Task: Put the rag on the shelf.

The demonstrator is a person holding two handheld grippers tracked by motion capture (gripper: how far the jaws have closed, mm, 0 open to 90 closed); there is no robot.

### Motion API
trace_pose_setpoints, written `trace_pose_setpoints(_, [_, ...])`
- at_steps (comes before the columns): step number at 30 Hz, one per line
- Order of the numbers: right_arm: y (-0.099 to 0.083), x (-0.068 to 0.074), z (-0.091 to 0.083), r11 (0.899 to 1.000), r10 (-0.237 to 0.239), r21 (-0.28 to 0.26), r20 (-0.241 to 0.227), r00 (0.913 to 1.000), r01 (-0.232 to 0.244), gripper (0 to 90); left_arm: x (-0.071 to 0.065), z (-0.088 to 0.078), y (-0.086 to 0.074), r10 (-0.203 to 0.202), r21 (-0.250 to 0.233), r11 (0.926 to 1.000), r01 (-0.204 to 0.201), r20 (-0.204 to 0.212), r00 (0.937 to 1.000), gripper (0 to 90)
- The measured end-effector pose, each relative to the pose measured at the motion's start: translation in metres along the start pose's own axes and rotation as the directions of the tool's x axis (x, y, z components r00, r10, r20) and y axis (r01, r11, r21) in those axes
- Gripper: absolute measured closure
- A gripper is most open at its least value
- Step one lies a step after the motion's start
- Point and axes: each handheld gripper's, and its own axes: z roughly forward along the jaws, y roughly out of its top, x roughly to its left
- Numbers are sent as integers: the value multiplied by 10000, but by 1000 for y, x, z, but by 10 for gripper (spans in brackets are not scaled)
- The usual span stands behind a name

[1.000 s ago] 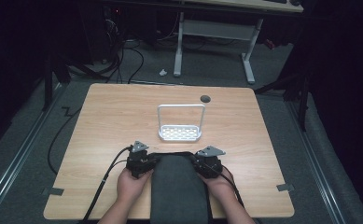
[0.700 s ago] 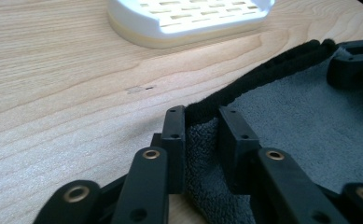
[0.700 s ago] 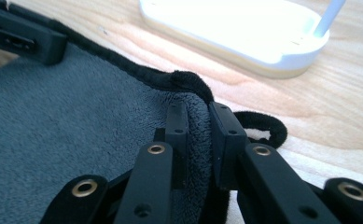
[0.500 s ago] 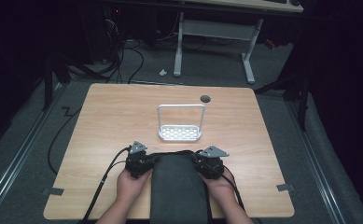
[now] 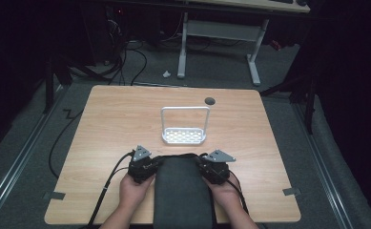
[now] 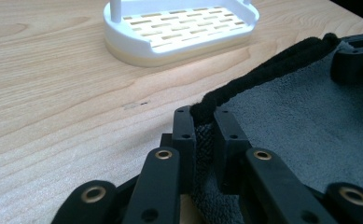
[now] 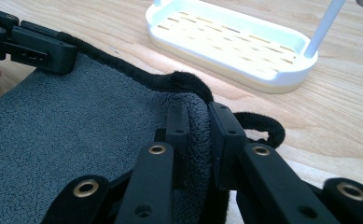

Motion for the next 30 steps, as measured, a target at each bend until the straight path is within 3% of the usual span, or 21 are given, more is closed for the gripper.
trace_pose_setpoints(4, [2, 1, -2, 9997, -55, -227, 64, 10000, 57, 801, 1, -5, 0, -123, -387, 9992, 119, -82, 9999, 811])
trace_pose_setpoints(8, [5, 6, -5, 9988, -174, -447, 185, 9997, 182, 801, -2, -12, 2, 110, -772, 9969, -129, -249, 9996, 811])
trace_pose_setpoints(13, [14, 9, -13, 9955, -319, -880, 349, 9989, 349, 801, -4, -24, 13, -38, -1537, 9881, 40, 18, 10000, 809])
trace_pose_setpoints(20, [25, 10, -26, 9912, -330, -1271, 404, 9986, 379, 800, -8, -36, 35, -93, -1643, 9863, 148, 344, 9994, 808])
trace_pose_setpoints(30, [47, 8, -45, 9821, -546, -1767, 642, 9964, 652, 800, -22, -48, 69, 594, -2132, 9754, -551, 138, 9981, 812])
